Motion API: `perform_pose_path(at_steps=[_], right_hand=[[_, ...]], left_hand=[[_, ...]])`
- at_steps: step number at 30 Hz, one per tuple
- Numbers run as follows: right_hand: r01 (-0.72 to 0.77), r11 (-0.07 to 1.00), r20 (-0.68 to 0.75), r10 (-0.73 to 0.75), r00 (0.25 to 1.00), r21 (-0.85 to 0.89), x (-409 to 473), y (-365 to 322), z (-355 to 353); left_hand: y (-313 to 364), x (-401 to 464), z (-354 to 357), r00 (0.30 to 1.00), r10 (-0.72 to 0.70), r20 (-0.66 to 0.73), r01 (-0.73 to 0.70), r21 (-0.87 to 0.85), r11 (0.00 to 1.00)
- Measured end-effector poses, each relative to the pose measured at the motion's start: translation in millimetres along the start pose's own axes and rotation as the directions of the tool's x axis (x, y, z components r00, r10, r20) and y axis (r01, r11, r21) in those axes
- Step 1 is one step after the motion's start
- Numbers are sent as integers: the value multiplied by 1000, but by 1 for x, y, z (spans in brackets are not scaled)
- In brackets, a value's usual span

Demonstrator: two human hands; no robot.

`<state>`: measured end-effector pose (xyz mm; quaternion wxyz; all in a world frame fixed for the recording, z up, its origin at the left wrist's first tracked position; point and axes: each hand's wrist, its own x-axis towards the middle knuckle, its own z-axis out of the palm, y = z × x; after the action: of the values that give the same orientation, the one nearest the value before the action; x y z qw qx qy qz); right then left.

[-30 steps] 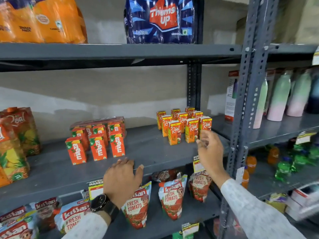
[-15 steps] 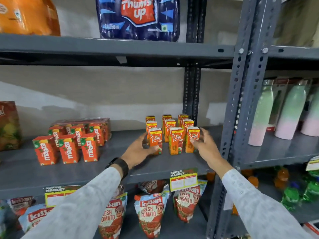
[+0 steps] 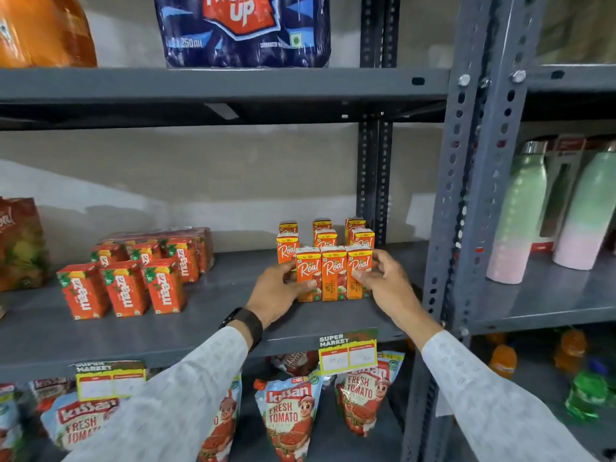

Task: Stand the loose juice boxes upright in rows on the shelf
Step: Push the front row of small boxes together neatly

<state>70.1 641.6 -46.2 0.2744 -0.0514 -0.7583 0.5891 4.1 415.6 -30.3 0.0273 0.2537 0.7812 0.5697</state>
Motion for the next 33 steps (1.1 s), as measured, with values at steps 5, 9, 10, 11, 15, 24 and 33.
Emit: perform_pose_path(at_steps=[5,9,10,11,15,24,33], right_hand=[[9,1000,30,-9,1000,3,-11,-6,-2],[43,999,28,-42,999,-26,-29,-8,-4],[47,999,28,-46,999,-28,-34,-7,-5],[51,998,29,-50,998,-31,-39,-7,-5],[68,997,34,-67,997,-24,-53,-7,-8],[90,995,-1,-90,996,-33,-59,-11,-2],[63,994,-16,-65,998,-89,-70,-16,3]], left_hand=[[5,-13,-4,1000,19,17,-20,76,997],[3,-31,-8,999,47,22,-49,107,993],[3,-35,-9,998,54,24,-57,118,991],[3,-40,-10,998,61,28,-64,122,990],[-1,-56,-10,997,71,8,-72,116,991],[0,-64,-4,995,75,-70,-66,129,989],[8,-69,-4,995,76,-62,-70,102,992]])
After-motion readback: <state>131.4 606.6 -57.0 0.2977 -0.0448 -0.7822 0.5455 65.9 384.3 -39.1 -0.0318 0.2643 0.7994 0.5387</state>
